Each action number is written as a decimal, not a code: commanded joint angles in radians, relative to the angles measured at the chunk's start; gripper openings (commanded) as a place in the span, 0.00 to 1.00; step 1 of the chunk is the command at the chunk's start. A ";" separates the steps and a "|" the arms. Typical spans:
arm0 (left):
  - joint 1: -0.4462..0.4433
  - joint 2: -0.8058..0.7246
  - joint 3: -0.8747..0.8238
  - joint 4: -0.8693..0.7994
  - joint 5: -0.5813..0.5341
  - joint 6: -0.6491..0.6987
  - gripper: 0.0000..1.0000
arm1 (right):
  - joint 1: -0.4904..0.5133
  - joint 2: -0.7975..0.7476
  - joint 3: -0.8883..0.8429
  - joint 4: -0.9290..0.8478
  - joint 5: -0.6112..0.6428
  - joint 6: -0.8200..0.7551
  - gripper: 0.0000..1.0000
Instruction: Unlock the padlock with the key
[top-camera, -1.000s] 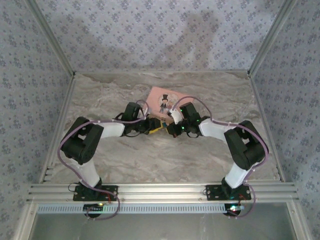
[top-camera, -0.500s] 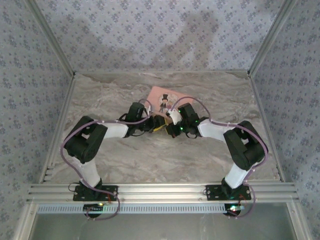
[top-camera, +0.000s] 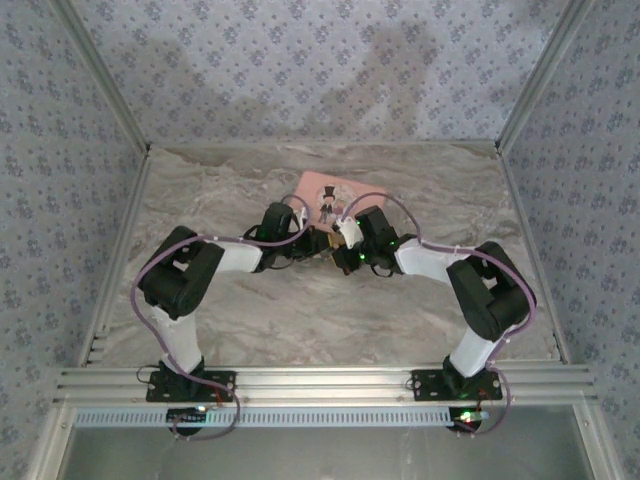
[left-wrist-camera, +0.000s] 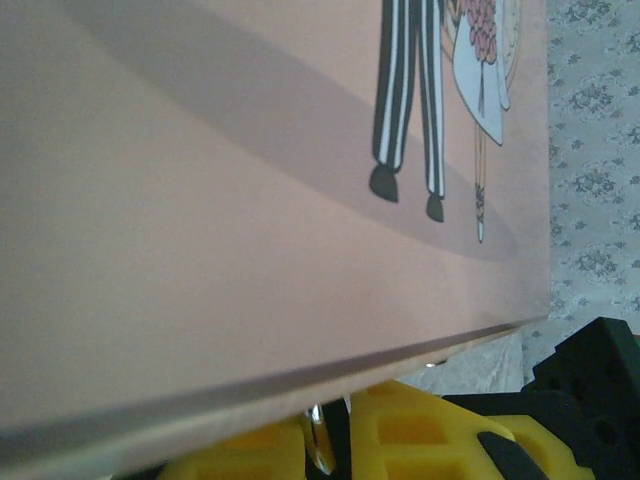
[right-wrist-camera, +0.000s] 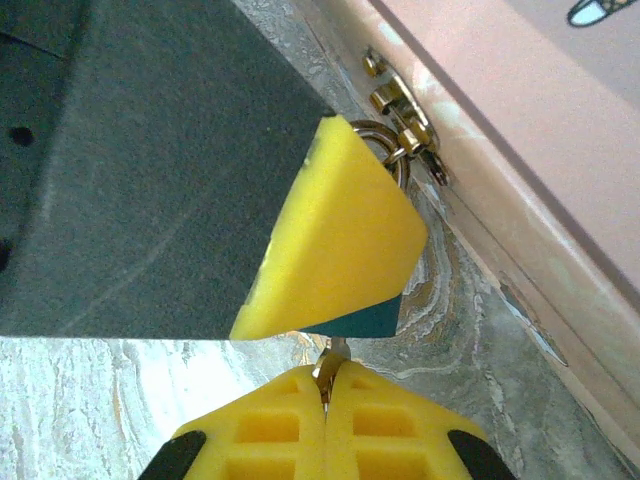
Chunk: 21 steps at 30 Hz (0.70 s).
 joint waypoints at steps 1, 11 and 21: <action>-0.001 0.049 0.005 -0.010 0.053 -0.087 0.01 | 0.015 -0.011 -0.023 -0.051 -0.041 0.013 0.00; 0.006 0.052 0.006 0.018 0.073 -0.108 0.00 | -0.020 -0.097 -0.109 -0.025 -0.019 0.051 0.30; 0.006 0.044 0.007 0.019 0.092 -0.119 0.00 | -0.010 -0.055 -0.086 0.029 -0.012 0.077 0.18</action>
